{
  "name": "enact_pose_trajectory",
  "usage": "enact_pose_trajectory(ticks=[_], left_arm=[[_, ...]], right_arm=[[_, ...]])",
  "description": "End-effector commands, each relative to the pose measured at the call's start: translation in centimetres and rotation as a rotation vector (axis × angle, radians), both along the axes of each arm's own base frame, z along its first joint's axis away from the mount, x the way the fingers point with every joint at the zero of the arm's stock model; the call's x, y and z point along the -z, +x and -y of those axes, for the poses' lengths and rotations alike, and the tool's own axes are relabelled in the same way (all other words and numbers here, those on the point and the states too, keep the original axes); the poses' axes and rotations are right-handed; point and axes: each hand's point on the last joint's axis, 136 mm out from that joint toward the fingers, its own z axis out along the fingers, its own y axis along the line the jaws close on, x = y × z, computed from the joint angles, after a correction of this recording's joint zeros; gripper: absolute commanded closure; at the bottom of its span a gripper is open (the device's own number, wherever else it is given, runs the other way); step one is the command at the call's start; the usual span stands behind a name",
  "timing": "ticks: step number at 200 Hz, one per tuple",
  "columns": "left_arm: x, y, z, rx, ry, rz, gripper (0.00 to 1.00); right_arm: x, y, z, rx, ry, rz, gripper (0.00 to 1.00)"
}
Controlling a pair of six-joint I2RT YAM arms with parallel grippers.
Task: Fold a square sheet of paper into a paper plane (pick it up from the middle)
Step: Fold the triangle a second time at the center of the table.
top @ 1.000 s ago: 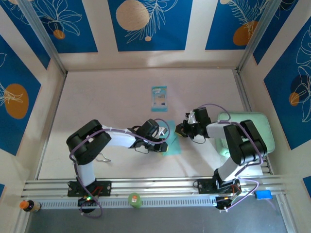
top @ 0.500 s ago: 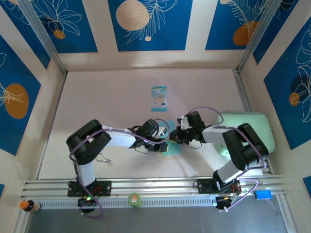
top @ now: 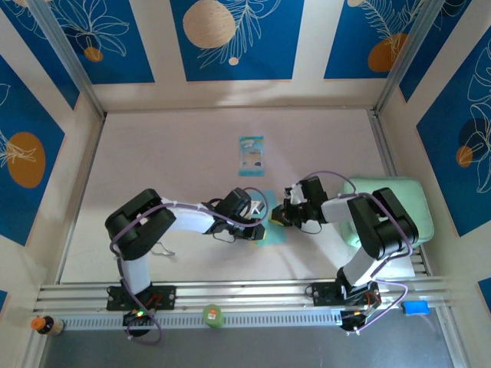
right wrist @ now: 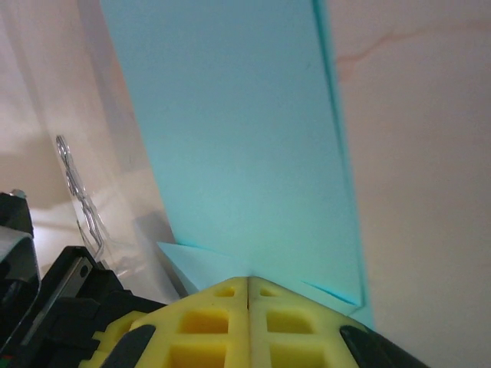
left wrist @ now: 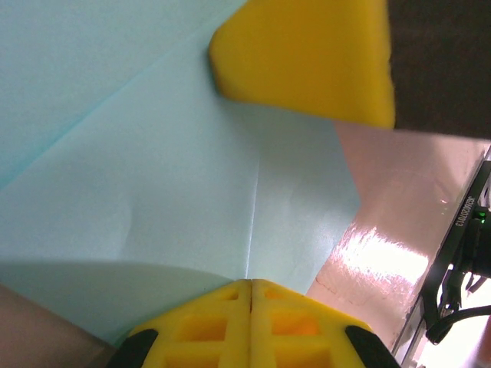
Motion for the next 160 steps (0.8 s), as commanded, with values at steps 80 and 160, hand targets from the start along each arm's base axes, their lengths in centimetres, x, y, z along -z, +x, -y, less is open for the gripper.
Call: enact_pose_trajectory(ticks=[80,160], left_arm=[[5.1,-2.8,-3.9,-0.009,0.196,-0.126,1.0],[4.5,-2.4,-3.5,-0.003,0.183,-0.102,1.0]], right_arm=[[0.3,3.0,3.5,0.136,-0.142,0.048,0.98],[-4.7,1.2,0.9,0.034,-0.037,0.169,0.97]])
